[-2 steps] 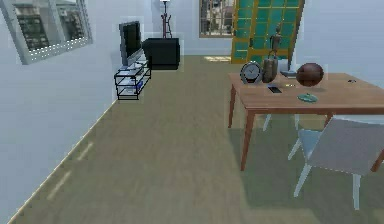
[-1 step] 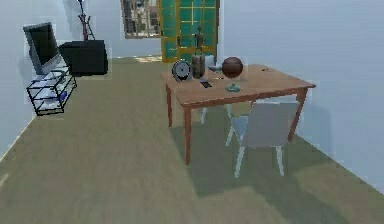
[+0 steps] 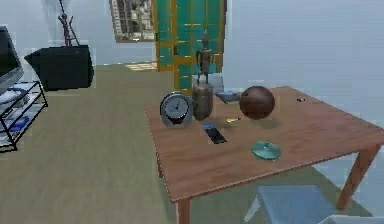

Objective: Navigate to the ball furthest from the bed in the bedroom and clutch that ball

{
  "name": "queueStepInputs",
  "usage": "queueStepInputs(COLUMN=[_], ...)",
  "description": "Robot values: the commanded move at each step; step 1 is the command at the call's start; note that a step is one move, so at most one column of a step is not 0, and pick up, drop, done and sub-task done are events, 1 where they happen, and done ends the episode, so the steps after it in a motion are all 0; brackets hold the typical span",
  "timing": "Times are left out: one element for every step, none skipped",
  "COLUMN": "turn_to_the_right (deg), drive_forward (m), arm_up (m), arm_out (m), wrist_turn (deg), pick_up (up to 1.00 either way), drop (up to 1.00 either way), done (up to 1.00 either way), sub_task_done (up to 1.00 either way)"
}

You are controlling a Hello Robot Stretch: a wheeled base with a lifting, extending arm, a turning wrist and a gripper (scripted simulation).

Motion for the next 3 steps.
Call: queueStepInputs(turn_to_the_right=[-45.0, -24.0, 45.0], drive_forward=[0.00, 0.00, 0.00], arm_up=[0.00, 0.00, 0.00], arm_out=[0.00, 0.00, 0.00], wrist_turn=[0.0, 0.0, 0.0], pick_up=[0.00, 0.00, 0.00], drop=[0.00, 0.00, 0.00], done=[0.00, 0.00, 0.00], sub_task_done=[0.00, 0.00, 0.00])
